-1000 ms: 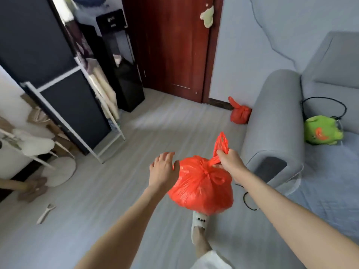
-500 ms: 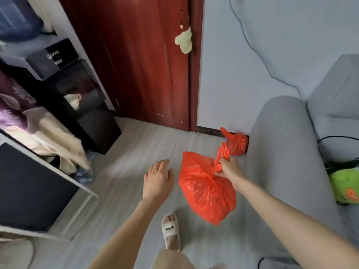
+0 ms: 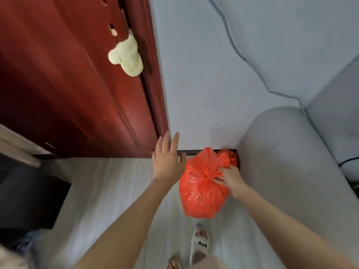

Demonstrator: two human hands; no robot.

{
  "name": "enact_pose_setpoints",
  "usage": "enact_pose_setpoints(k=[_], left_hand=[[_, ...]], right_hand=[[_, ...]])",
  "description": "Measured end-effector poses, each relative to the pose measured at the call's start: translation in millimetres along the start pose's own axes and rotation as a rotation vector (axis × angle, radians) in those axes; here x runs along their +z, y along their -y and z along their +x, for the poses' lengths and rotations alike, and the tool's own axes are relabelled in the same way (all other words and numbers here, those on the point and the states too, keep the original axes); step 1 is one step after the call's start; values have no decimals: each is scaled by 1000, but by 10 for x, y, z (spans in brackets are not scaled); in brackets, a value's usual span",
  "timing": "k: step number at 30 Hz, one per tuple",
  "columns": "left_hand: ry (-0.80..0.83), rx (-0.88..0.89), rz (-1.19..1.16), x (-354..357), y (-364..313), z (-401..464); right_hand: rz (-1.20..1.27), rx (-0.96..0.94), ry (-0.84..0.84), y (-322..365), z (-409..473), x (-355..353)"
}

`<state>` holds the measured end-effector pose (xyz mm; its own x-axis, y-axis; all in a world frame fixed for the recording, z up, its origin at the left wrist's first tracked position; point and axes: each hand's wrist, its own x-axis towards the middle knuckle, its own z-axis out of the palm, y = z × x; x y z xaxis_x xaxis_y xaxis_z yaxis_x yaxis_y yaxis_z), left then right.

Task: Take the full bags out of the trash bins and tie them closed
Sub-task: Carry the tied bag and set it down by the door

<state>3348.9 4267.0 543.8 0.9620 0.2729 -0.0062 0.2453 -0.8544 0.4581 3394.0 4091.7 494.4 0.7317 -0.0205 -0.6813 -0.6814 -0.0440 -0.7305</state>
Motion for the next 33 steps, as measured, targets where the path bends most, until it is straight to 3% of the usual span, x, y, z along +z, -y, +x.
enact_pose_setpoints(k=[5, 11, 17, 22, 26, 33], left_hand=[[29, 25, 120, 882, 174, 1324], [19, 207, 373, 2087, 615, 2576], [-157, 224, 461, 2826, 1156, 3248], [-286, 266, 494, 3101, 1335, 3436], [-194, 220, 497, 2999, 1268, 3372], [235, 148, 411, 2221, 953, 2952]], right_hand=[[78, 123, -28, -41, 1483, 288], [125, 183, -80, -547, 3205, 464], [285, 273, -103, -897, 4058, 581], [190, 307, -81, -1023, 4290, 758], [133, 321, -28, -897, 4181, 772], [-49, 256, -30, -301, 3491, 772]])
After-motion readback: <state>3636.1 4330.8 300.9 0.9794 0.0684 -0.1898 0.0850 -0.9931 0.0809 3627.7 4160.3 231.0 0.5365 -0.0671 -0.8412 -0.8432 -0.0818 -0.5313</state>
